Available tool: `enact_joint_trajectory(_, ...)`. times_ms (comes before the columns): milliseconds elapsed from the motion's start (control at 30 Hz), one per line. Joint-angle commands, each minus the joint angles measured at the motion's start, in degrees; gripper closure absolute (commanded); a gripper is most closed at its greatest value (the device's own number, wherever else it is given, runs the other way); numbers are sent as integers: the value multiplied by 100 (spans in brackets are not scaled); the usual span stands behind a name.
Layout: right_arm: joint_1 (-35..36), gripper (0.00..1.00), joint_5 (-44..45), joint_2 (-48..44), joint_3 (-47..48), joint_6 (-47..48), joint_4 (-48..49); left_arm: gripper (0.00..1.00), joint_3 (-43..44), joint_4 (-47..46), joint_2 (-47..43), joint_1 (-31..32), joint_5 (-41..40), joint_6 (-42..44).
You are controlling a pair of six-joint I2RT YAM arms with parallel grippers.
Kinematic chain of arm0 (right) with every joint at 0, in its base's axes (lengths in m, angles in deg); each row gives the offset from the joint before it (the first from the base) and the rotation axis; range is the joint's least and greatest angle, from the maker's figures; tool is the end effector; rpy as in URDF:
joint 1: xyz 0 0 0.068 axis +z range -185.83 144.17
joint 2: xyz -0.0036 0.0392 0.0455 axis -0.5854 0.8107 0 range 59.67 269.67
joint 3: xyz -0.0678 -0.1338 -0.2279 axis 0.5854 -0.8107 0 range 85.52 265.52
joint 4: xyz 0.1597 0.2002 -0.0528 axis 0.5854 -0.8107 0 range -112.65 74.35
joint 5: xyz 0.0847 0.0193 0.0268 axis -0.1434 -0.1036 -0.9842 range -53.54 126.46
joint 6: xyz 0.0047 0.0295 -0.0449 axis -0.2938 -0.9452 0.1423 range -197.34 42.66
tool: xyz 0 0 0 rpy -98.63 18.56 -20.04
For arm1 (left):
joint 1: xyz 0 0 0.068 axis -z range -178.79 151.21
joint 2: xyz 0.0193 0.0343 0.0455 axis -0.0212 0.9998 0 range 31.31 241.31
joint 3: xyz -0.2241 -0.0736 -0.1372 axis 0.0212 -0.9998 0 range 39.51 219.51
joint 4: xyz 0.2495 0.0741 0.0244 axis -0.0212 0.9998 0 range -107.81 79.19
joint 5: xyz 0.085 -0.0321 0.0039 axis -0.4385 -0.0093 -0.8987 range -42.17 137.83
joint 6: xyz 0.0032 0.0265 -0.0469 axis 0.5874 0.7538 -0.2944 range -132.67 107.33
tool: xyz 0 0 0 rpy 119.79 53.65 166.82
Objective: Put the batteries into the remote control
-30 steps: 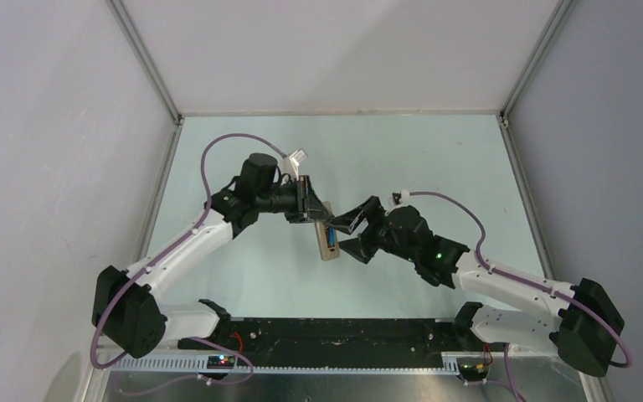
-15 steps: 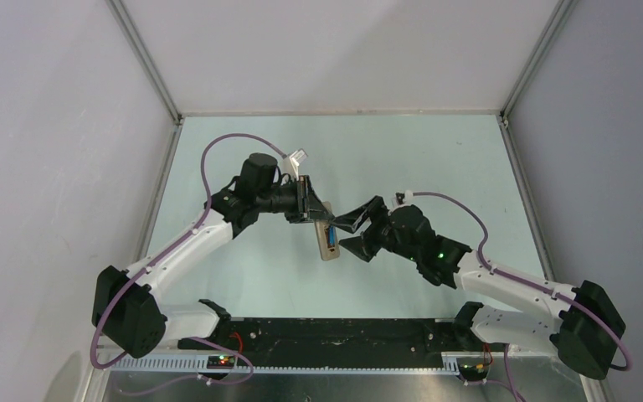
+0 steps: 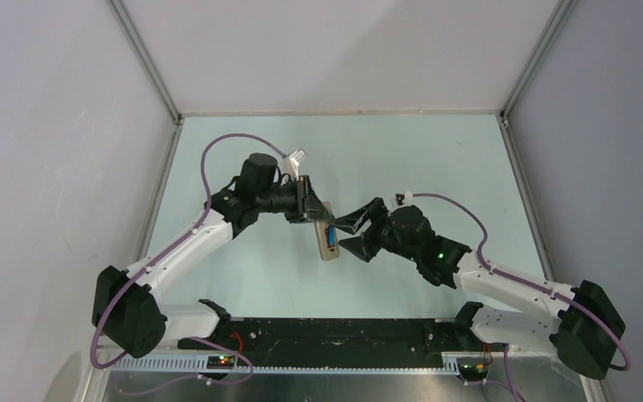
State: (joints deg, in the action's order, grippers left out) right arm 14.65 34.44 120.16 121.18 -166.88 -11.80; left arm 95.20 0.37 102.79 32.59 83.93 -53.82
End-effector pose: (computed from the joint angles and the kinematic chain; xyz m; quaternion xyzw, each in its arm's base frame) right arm 0.1517 0.1858 0.2557 0.2659 0.7798 0.5374 0.1799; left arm 0.2225 -0.1604 0.2974 0.0736 0.8487 -0.4847 0.1983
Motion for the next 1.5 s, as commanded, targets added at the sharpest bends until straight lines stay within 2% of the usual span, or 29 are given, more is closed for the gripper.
enact_joint_trajectory(0, -17, 28, -26, 68, -92, -103, 144, 100, 215, -179, -77, 0, 74, -70)
enact_joint_trajectory(267, -15, 35, -37, 80, -129, -104, 197, 100, 230, -177, -73, 0, 68, -77)
enact_joint_trajectory(1033, 17, 39, -382, 221, -129, 153, 534, 100, 254, -175, -37, -10, 47, -60)
enact_joint_trajectory(1467, 67, 37, -652, 355, -251, 292, 881, 100, 336, -182, -19, -108, 154, -47)
